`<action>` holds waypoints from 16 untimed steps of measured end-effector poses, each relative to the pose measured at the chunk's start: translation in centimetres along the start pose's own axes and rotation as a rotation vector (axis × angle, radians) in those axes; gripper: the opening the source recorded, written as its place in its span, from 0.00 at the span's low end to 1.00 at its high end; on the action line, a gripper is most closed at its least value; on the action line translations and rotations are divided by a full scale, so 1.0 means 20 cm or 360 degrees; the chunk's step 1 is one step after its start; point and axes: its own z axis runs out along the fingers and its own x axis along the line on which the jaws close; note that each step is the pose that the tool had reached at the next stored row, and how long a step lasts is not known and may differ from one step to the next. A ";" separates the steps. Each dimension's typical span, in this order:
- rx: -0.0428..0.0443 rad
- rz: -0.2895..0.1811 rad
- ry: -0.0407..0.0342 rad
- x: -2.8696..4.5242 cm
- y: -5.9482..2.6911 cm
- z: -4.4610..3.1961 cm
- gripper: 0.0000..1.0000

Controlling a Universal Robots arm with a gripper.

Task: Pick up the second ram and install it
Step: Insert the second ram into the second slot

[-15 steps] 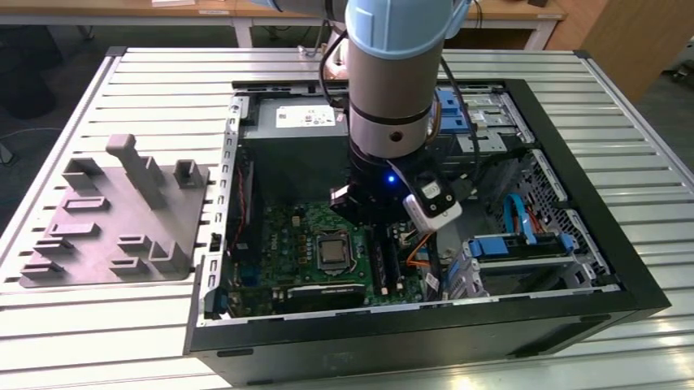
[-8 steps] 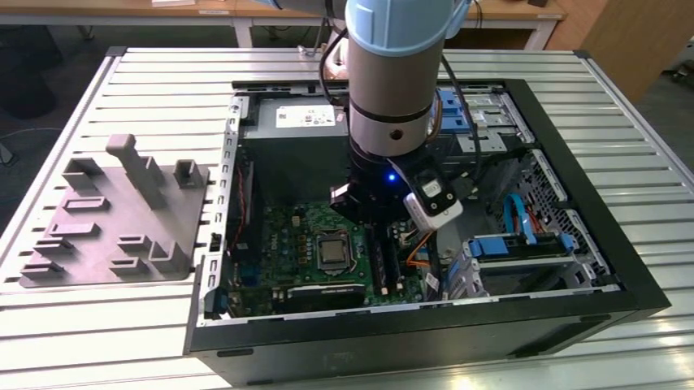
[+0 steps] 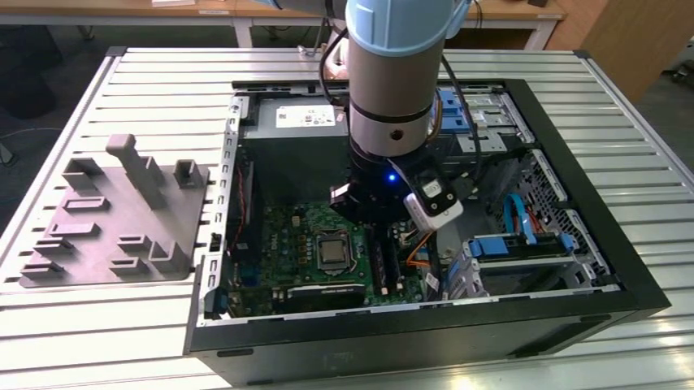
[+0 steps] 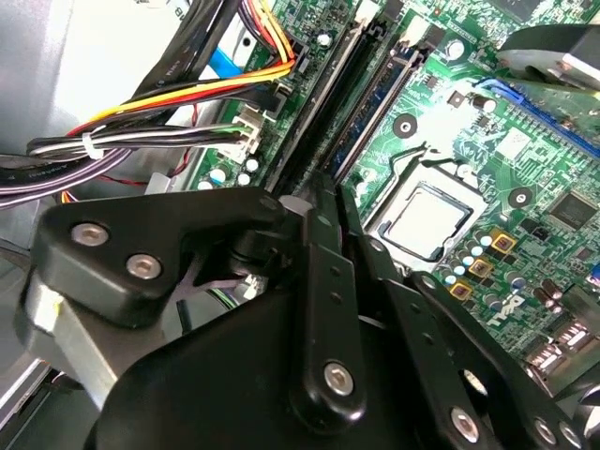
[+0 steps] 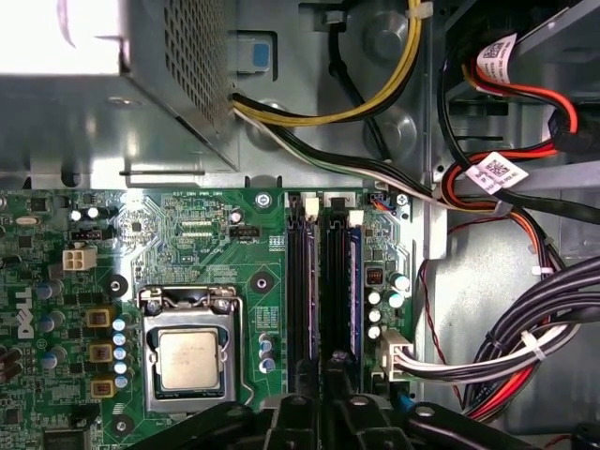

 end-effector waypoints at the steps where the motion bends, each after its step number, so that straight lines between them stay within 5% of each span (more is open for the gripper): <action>1: 0.0000 0.0000 0.0000 0.000 0.000 0.000 0.17; 2: 0.0000 0.0000 0.0000 0.000 0.000 0.001 0.24; 16: 0.0000 0.0000 0.0000 0.010 0.001 0.031 0.24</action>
